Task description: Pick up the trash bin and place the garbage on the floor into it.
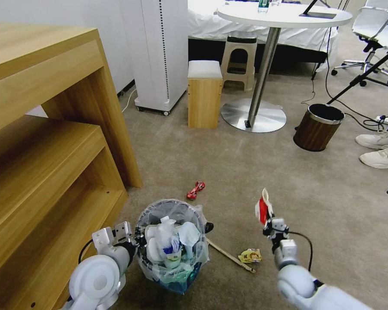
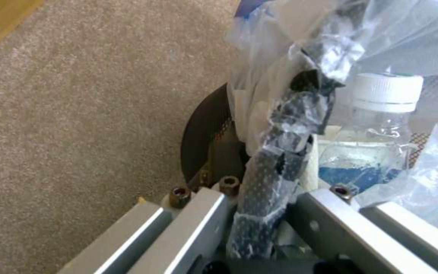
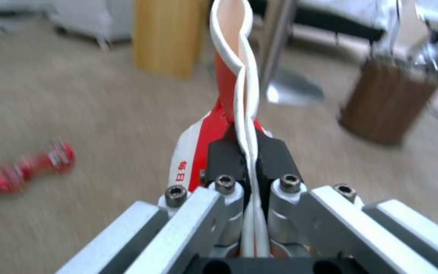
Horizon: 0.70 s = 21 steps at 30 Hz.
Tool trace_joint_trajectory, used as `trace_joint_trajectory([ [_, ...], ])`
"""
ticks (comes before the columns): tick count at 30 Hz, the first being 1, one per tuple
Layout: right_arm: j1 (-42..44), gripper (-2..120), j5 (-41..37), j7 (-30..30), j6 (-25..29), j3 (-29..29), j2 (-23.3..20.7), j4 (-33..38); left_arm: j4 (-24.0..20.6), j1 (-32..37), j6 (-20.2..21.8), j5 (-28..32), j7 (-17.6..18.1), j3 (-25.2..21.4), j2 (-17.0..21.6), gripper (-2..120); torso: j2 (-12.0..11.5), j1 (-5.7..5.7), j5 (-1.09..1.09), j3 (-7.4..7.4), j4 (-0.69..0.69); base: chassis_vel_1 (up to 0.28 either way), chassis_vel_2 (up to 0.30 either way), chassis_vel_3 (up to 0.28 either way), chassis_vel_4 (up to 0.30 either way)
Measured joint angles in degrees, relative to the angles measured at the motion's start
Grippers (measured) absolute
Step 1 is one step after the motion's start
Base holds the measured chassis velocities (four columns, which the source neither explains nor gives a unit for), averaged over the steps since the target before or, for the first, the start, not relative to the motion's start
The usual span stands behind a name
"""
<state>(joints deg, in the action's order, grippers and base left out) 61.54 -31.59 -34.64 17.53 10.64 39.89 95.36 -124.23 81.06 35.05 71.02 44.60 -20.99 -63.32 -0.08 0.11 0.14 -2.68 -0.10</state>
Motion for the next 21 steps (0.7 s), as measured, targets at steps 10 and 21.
trace_joint_trajectory([
  [10, -3.25, 0, 0.24, 7.27, 8.24, -1.82, -9.54, 12.97, -0.4, -0.93, 0.42, 2.3, 1.05, 0.69, 1.55, 0, 0.0, 0.0, -0.02, 0.0, 0.0, 0.0, 0.0, 0.0, 0.0],
  [21, -4.67, 0, -0.04, 18.51, 17.65, 0.48, -8.25, 14.97, -0.41, -1.2, 0.59, 1.82, 0.86, 1.37, 1.35, 0, 0.0, 0.0, 0.0, 0.0, 0.0, 0.0, 0.0, 0.0, 0.0],
])
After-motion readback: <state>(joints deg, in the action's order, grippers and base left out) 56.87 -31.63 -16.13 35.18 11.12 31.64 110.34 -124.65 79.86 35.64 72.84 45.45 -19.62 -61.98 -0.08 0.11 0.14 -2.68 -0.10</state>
